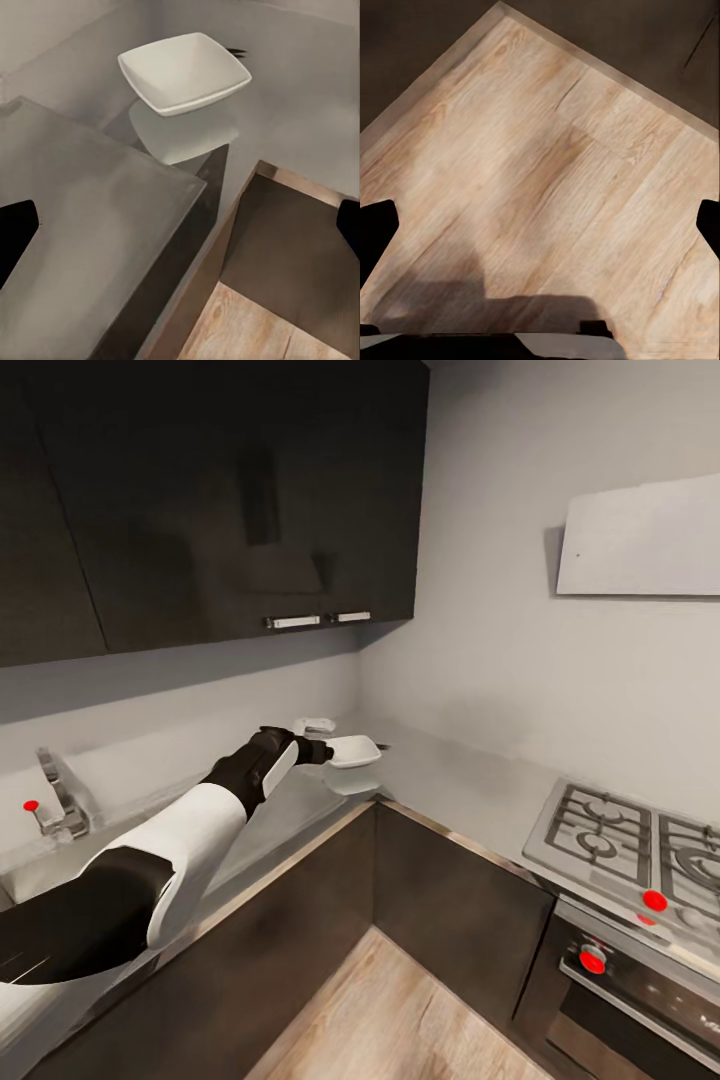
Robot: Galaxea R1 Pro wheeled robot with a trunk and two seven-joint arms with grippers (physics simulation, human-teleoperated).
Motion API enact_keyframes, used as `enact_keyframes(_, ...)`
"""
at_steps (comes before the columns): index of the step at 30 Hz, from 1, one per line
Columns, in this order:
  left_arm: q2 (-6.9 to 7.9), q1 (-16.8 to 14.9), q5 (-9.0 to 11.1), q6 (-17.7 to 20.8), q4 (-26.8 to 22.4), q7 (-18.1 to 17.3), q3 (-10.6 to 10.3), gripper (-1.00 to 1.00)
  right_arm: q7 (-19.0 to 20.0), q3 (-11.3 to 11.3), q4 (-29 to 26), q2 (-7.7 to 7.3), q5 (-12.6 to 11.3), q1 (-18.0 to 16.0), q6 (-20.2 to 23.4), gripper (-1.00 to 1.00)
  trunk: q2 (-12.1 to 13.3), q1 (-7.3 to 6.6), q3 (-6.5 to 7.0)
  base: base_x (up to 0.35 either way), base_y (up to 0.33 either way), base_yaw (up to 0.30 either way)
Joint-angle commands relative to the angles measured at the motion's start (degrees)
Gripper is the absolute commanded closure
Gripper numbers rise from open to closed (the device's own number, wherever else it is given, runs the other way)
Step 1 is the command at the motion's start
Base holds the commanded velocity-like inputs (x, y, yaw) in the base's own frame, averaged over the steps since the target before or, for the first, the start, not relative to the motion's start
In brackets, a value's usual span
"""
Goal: In the kitchen, take the Vidalia onion out of the sink, dice it on the chopping board with the paring knife, put the diced onion into the bowl on the countertop, then place both the paring knife and the chopping board into the sink.
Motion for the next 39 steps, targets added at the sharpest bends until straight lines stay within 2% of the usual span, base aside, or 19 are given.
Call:
enact_keyframes(1, 0.15, -0.01, 0.60, 0.24, -0.06, 0.53, -0.47, -1.00, 0.39, -0.38, 0.94, 0.06, 0.48, 0.00, -0.14, -1.00, -0.04, 0.03, -0.01, 0.017, -0.017, 0.000)
enact_keyframes(4, 0.32, -0.01, 0.60, 0.26, -0.06, 0.72, -0.48, -1.00, 0.17, -0.38, 5.51, -0.58, 0.57, -0.01, -0.03, -1.00, -0.04, 0.03, -0.01, 0.008, -0.007, 0.000)
enact_keyframes(7, 0.35, 0.25, 0.60, 0.26, -0.02, 0.76, -0.49, -1.00, 0.06, -0.39, 11.25, -2.26, 0.59, -0.01, -0.02, -1.00, -0.04, 0.03, -0.01, 0.002, -0.002, 0.000)
enact_keyframes(10, 0.37, 1.49, 0.60, 0.27, -0.08, 0.83, -0.49, -1.00, -2.08, -0.44, 20.68, -4.38, 0.50, -0.01, -0.19, -1.00, -0.04, 0.03, -0.01, 0.000, 0.000, 0.000)
enact_keyframes(12, 0.37, 1.72, 0.60, 0.27, -0.09, 1.26, -0.49, -1.00, -3.41, -0.43, 24.50, -5.69, 0.38, 0.00, -0.39, -1.00, -0.04, 0.03, -0.01, 0.002, 0.000, 0.000)
enact_keyframes(14, 0.37, 1.79, 0.60, 0.27, -0.14, 1.45, -0.48, -1.00, -3.78, -0.43, 26.27, -6.19, 0.30, 0.00, -0.43, -1.00, -0.04, 0.03, -0.01, 0.038, -0.022, 0.000)
enact_keyframes(29, 0.44, 1.84, 0.60, 0.27, 0.14, 1.71, -0.43, -1.00, -4.13, -0.60, 27.77, -6.53, 0.25, 0.00, -0.20, -1.00, -0.04, 0.03, -0.01, 0.239, -0.139, 0.000)
enact_keyframes(32, 0.45, 1.88, 0.60, 0.27, 0.29, 2.79, -0.43, -1.00, -4.14, -0.60, 27.77, -6.53, 0.25, 0.01, -0.14, -1.00, -0.04, 0.03, -0.01, 0.263, -0.044, 0.000)
enact_keyframes(36, 0.46, 1.92, 0.60, 0.27, 0.70, 5.91, -0.45, -1.00, -4.19, -0.67, 27.77, -6.49, 0.25, -0.02, -0.11, -1.00, -0.04, 0.03, -0.01, 0.139, -0.012, 0.000)
enact_keyframes(39, 0.46, 1.92, 0.66, 0.27, 0.82, 6.54, -0.47, -1.00, -4.23, -0.68, 27.77, -6.46, 0.25, -0.02, -0.11, -1.00, -0.04, 0.03, -0.01, 0.031, -0.002, 0.000)
